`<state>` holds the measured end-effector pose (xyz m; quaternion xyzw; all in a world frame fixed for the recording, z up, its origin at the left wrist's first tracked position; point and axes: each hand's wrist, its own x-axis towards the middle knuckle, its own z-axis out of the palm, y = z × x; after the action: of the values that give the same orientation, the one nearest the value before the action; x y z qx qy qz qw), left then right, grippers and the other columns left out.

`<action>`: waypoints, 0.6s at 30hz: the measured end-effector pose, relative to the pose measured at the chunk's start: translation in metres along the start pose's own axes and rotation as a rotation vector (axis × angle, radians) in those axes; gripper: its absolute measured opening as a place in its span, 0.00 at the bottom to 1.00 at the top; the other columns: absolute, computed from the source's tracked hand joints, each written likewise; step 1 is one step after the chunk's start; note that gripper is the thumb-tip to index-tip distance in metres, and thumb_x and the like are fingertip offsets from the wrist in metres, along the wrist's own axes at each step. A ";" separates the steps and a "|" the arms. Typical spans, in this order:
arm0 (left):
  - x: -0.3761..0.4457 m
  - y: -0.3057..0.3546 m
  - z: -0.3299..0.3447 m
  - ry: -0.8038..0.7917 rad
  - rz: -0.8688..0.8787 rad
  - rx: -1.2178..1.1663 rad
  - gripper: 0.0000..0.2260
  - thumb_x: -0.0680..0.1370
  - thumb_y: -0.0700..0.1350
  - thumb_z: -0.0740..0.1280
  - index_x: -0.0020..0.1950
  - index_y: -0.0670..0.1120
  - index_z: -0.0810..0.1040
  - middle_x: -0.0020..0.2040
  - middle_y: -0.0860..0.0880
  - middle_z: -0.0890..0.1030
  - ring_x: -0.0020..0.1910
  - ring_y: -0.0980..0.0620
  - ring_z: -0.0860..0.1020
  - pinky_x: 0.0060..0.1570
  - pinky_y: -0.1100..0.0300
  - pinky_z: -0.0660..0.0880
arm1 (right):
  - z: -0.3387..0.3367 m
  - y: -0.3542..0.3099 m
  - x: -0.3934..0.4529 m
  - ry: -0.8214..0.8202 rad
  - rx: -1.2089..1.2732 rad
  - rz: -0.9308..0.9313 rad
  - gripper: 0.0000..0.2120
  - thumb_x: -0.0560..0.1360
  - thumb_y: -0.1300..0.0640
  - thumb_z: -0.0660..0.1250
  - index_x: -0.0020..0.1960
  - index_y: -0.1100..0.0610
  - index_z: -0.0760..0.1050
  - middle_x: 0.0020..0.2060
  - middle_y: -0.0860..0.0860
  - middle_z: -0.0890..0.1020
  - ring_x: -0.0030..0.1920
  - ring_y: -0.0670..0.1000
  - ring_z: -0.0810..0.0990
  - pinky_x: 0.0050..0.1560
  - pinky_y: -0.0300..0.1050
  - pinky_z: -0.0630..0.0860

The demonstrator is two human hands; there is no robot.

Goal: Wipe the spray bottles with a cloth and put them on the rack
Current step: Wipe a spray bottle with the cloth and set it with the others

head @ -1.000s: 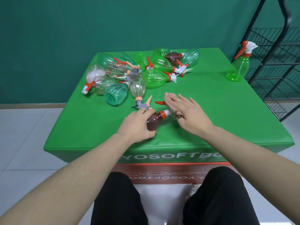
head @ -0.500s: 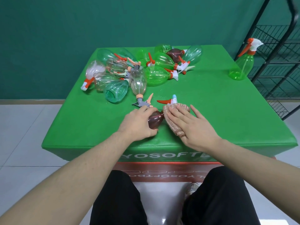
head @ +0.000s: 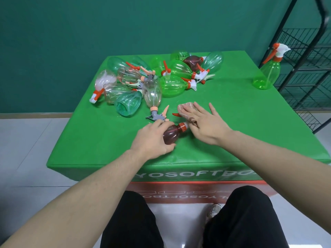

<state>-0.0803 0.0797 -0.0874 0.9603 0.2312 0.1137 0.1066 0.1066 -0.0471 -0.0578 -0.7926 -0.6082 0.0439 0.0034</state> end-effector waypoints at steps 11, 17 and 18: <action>-0.002 0.002 -0.001 0.006 -0.010 -0.003 0.32 0.74 0.63 0.72 0.75 0.58 0.67 0.68 0.55 0.74 0.63 0.49 0.76 0.59 0.52 0.76 | -0.030 0.011 -0.006 -0.117 -0.196 -0.113 0.40 0.69 0.37 0.28 0.81 0.38 0.45 0.81 0.41 0.49 0.82 0.48 0.45 0.78 0.67 0.36; -0.008 0.003 0.001 0.042 0.023 0.024 0.32 0.74 0.63 0.72 0.76 0.56 0.69 0.68 0.53 0.74 0.61 0.48 0.76 0.59 0.52 0.75 | -0.035 0.001 -0.002 -0.157 -0.201 -0.124 0.41 0.69 0.37 0.30 0.81 0.39 0.52 0.81 0.40 0.52 0.82 0.47 0.47 0.78 0.67 0.37; -0.009 0.003 0.001 0.045 0.028 0.024 0.32 0.74 0.63 0.72 0.76 0.56 0.69 0.68 0.53 0.74 0.61 0.48 0.76 0.58 0.52 0.75 | -0.034 -0.002 0.003 -0.162 -0.204 -0.127 0.38 0.73 0.38 0.32 0.82 0.40 0.52 0.81 0.41 0.52 0.82 0.47 0.46 0.78 0.68 0.37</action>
<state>-0.0863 0.0727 -0.0890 0.9619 0.2215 0.1338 0.0882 0.1081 -0.0424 -0.0243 -0.7427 -0.6565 0.0457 -0.1235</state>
